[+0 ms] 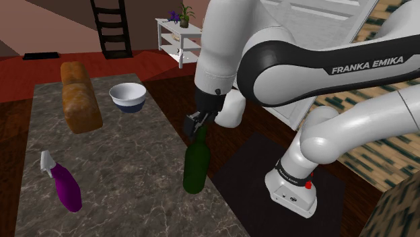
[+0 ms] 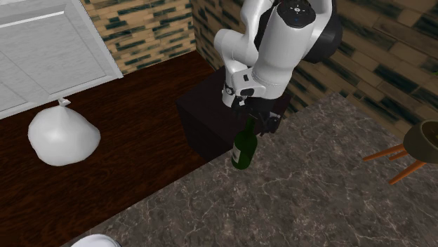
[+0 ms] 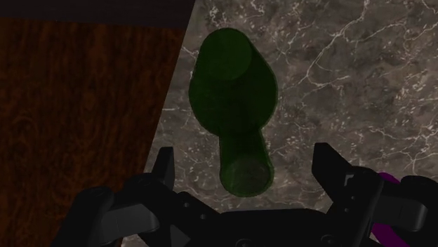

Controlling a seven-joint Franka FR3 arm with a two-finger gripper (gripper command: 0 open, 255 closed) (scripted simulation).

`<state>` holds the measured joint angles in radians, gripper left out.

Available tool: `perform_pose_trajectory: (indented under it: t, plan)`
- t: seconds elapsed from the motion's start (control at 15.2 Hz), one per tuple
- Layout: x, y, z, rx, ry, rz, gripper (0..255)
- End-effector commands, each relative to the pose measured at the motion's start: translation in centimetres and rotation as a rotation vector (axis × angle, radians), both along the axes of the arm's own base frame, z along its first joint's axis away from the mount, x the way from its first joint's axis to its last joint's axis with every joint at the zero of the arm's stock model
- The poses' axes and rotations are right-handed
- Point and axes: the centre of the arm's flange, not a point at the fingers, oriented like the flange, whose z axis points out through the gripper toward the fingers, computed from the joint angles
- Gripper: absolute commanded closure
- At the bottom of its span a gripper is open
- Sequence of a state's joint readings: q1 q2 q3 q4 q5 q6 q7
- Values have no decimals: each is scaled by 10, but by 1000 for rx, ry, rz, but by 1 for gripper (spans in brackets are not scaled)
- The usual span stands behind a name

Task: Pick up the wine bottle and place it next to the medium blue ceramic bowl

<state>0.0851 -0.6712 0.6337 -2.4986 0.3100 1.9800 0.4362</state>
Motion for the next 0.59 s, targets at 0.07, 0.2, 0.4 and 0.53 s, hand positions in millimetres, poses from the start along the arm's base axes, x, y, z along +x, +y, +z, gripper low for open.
perform_pose_trajectory:
  t: [0.07,0.2,0.4,0.53]
  plan:
    - [1,0,-5,0,0,0,0]
    - [1,0,-5,0,0,0,0]
    - [1,0,-5,0,0,0,0]
    - [1,0,-5,0,0,0,255]
